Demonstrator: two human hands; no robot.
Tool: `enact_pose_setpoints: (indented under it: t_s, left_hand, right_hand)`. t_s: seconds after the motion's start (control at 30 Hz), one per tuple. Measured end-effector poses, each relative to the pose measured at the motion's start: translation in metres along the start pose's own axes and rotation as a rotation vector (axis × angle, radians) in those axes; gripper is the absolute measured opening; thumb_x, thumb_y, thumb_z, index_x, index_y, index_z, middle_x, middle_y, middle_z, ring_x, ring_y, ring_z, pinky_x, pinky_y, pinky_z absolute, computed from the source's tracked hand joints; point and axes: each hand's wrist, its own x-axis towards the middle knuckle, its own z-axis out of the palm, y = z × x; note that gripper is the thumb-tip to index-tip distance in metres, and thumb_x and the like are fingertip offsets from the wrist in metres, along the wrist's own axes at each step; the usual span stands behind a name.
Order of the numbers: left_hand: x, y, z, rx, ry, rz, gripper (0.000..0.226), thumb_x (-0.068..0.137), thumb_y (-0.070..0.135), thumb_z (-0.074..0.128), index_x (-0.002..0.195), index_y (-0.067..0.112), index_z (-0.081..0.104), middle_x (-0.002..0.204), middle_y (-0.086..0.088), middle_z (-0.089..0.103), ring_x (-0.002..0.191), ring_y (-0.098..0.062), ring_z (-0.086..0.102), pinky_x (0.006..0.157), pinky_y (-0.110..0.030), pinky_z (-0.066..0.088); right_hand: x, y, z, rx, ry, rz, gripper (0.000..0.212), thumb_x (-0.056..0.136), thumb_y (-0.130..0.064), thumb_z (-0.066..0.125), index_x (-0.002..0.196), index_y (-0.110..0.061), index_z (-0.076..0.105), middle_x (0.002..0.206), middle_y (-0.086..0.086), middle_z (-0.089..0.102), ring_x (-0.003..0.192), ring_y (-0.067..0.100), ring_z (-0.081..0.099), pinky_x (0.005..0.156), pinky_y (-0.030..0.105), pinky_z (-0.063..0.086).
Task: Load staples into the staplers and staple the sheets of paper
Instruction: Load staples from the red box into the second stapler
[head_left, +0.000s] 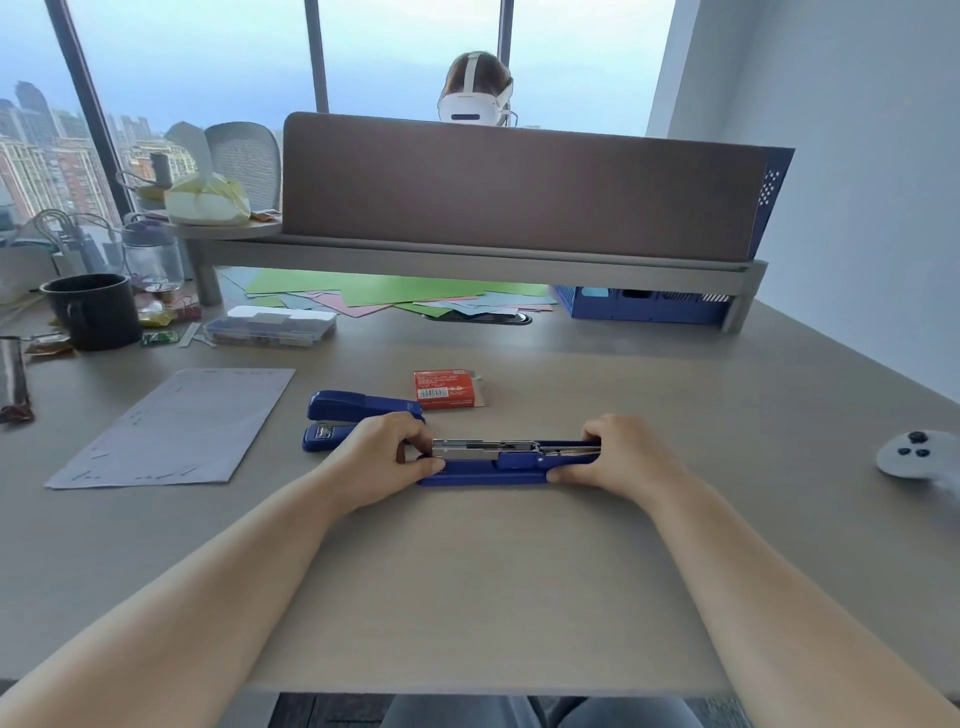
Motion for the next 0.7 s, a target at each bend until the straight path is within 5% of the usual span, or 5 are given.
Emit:
enact_pose_setpoints:
  t_s: [0.27, 0.43, 0.53, 0.6, 0.7]
  left_hand:
    - [-0.001, -0.003, -0.002, -0.042, 0.010, -0.032, 0.018, 0.077, 0.026, 0.072, 0.089, 0.015, 0.065, 0.070, 0.016, 0.053, 0.059, -0.003, 0.048, 0.058, -0.011, 0.038]
    - [-0.001, -0.003, -0.001, -0.094, -0.003, -0.067, 0.015, 0.076, 0.025, 0.073, 0.083, 0.022, 0.060, 0.072, 0.015, 0.053, 0.061, -0.005, 0.049, 0.059, -0.014, 0.041]
    - [-0.001, -0.004, -0.001, -0.110, -0.011, -0.087, 0.015, 0.075, 0.025, 0.074, 0.083, 0.021, 0.061, 0.072, 0.015, 0.053, 0.062, -0.005, 0.049, 0.059, -0.014, 0.040]
    - [-0.001, -0.005, -0.001, -0.128, -0.014, -0.098, 0.016, 0.075, 0.024, 0.074, 0.084, 0.021, 0.062, 0.072, 0.015, 0.053, 0.062, -0.005, 0.049, 0.058, -0.013, 0.039]
    - [0.000, -0.005, -0.001, -0.145, -0.015, -0.114, 0.018, 0.074, 0.024, 0.075, 0.088, 0.018, 0.066, 0.074, 0.015, 0.054, 0.063, -0.003, 0.050, 0.059, -0.013, 0.039]
  right_hand:
    - [0.000, 0.007, -0.004, 0.266, 0.033, 0.053, 0.056, 0.030, -0.062, 0.079, 0.058, -0.019, 0.055, 0.062, -0.003, 0.060, 0.064, 0.022, 0.055, 0.060, 0.035, 0.045]
    - [-0.003, 0.007, -0.015, 0.427, 0.323, -0.127, 0.060, 0.044, -0.025, 0.091, 0.095, -0.016, 0.060, 0.091, -0.003, 0.055, 0.085, 0.016, 0.053, 0.071, 0.013, 0.040]
    - [-0.004, -0.010, -0.016, 0.577, 0.509, -0.228, 0.073, 0.046, -0.029, 0.087, 0.108, -0.018, 0.050, 0.096, 0.002, 0.056, 0.083, 0.016, 0.053, 0.075, 0.009, 0.040]
    - [-0.002, -0.026, -0.014, 0.699, 0.528, -0.266, 0.072, 0.050, -0.041, 0.079, 0.110, -0.022, 0.045, 0.091, 0.006, 0.059, 0.079, 0.015, 0.057, 0.075, 0.018, 0.047]
    - [0.001, -0.055, -0.010, 0.778, 0.424, -0.315, 0.051, 0.067, -0.028, 0.074, 0.108, -0.012, 0.048, 0.083, 0.000, 0.057, 0.072, -0.002, 0.057, 0.069, 0.005, 0.045]
